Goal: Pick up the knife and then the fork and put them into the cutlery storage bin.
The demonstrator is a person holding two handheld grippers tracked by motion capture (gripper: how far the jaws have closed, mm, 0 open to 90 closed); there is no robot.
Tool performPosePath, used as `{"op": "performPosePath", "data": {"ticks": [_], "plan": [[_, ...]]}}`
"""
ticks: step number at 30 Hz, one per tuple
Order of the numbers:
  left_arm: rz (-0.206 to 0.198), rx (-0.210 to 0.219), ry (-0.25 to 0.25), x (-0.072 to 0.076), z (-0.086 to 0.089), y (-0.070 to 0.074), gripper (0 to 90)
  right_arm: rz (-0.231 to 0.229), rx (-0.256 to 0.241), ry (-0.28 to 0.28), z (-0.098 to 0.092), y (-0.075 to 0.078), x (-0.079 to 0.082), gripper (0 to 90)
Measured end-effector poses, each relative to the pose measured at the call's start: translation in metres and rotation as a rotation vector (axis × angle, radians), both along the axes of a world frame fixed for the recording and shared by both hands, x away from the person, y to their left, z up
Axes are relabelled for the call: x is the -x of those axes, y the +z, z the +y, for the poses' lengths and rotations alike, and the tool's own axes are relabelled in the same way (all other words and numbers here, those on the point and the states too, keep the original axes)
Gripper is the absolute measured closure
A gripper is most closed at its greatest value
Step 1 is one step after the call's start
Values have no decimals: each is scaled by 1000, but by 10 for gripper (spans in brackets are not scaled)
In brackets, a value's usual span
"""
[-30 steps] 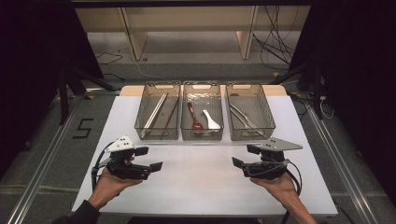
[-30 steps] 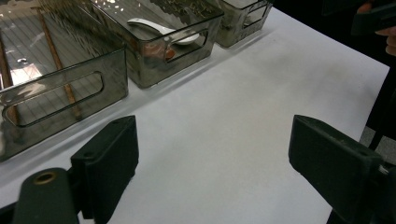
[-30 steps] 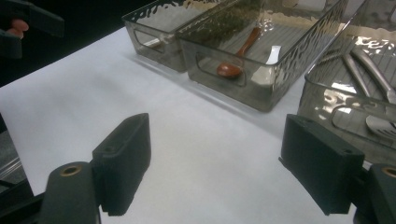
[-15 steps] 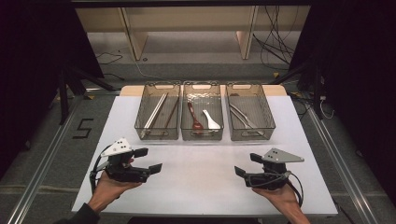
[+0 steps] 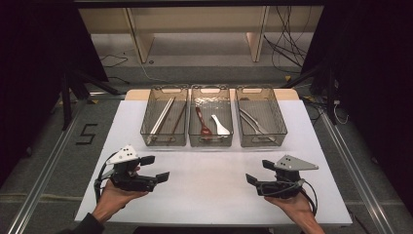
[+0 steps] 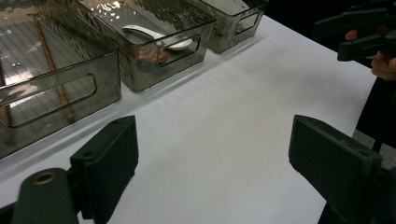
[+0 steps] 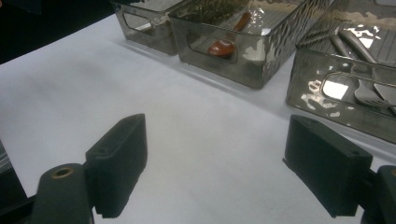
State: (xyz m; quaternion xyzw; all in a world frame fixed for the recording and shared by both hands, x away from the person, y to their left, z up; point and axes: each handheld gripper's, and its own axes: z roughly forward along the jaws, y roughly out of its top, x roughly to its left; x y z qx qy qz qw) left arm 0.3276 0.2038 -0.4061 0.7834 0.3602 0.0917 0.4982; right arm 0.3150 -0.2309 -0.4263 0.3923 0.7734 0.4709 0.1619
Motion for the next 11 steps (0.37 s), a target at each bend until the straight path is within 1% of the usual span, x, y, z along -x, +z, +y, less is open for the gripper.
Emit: {"op": "performPosePath", "data": {"ticks": [6, 11], "plan": [[3, -2, 4, 0, 1, -1, 155, 1, 3, 2, 0, 0, 0, 216], [4, -7, 5, -1, 1, -2, 155, 17, 12, 3, 1, -2, -2, 206]]}}
